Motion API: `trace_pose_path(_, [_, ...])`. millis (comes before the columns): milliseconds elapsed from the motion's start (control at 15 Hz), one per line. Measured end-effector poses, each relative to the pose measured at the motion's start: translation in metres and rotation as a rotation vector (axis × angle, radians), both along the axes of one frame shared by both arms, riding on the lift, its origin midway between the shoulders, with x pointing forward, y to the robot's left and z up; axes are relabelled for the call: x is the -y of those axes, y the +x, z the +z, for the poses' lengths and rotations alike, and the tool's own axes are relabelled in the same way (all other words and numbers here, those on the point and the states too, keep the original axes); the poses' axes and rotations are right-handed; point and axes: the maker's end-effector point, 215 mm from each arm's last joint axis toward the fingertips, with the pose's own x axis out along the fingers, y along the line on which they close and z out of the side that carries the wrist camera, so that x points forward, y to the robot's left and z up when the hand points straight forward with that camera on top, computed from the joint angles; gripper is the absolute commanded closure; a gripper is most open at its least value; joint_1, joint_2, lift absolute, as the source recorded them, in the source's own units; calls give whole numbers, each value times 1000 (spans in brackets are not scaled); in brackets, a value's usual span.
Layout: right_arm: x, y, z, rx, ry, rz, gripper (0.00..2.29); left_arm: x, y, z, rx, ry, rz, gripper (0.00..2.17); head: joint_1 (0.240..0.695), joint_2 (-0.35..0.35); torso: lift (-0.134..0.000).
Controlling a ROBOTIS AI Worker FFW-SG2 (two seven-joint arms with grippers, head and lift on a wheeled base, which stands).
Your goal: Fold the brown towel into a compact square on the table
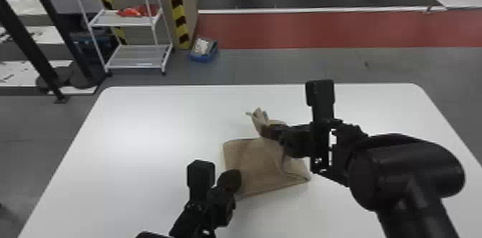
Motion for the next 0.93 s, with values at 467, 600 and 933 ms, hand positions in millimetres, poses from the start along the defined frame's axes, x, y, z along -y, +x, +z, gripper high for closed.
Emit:
trace_pose_path(467, [-32,-10,-34,22,-66,53,1416,17,-14,-11,-25,-2,-27,1966,695,88,-57])
trace_pose_path(600, [-41,-18,-40,13,-68,72,1416,18,-14,-10,-23,-3,-30,1966,695,99,-57])
trace_pose_path(933, [-50,-29,-54,1,-99,94,714,19,-14,-11,-24,0,-30,1966,695,110,-57])
